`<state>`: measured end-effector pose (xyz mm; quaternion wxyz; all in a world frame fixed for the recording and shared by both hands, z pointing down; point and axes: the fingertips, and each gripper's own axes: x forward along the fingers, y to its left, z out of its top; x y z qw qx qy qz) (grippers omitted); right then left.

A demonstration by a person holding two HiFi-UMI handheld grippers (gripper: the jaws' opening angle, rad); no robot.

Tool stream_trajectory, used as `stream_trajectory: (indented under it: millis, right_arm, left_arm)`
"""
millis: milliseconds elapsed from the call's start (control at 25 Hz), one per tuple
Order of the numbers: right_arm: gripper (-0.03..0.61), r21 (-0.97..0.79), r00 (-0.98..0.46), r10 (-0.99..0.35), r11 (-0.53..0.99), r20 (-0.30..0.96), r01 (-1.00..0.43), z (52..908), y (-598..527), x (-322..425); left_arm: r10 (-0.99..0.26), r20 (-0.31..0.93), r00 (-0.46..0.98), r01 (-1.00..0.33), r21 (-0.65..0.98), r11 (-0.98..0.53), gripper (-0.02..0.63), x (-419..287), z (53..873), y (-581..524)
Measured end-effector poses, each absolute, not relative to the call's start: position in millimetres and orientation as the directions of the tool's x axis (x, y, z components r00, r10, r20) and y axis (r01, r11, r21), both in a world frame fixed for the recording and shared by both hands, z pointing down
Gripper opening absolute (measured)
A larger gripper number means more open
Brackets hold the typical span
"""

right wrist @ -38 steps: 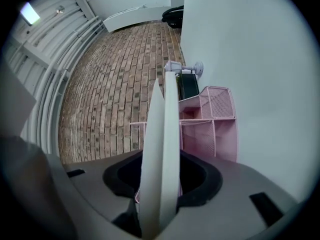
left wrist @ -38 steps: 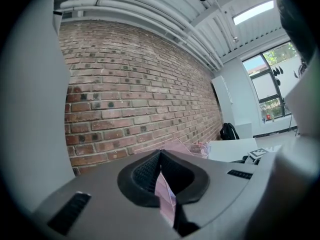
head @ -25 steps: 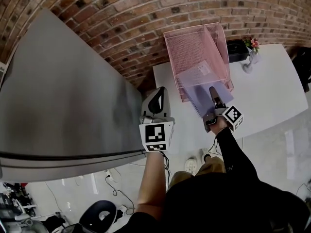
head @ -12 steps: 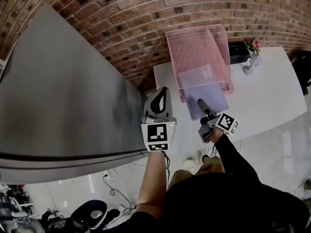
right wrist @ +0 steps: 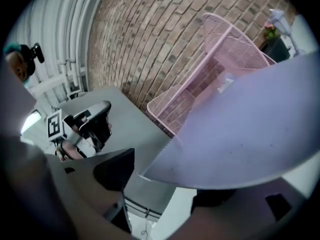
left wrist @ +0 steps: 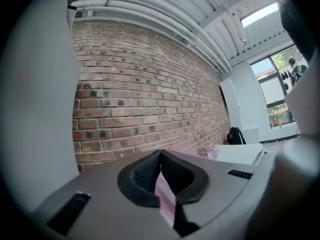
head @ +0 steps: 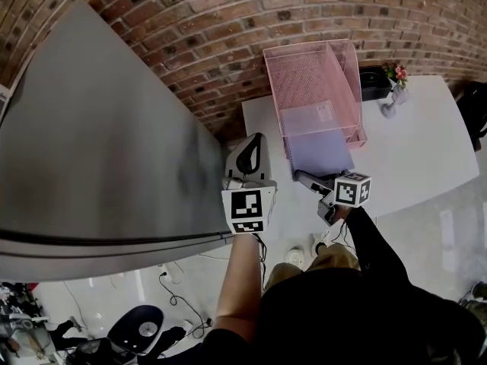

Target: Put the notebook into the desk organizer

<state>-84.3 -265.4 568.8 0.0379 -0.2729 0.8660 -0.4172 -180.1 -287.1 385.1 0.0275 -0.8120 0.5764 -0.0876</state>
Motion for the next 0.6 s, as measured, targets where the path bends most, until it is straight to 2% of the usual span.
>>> stream_trajectory:
  millis: [320, 600]
  right_arm:
    - [0.339, -0.453, -0.842, -0.419, 0.711, 0.341, -0.537, 577.9, -254.1, -96.7]
    - [0.339, -0.243, -0.799, -0.425, 0.797, 0.426, -0.553, 583.6, -247.6, -98.3]
  left_arm:
    - [-0.939, 0.109, 0.326, -0.930, -0.142, -0.340, 0.015, -181.3, 382.4, -289.2]
    - [-0.939, 0.109, 0.325, -0.930, -0.143, -0.339, 0.015, -181.6, 382.2, -289.5]
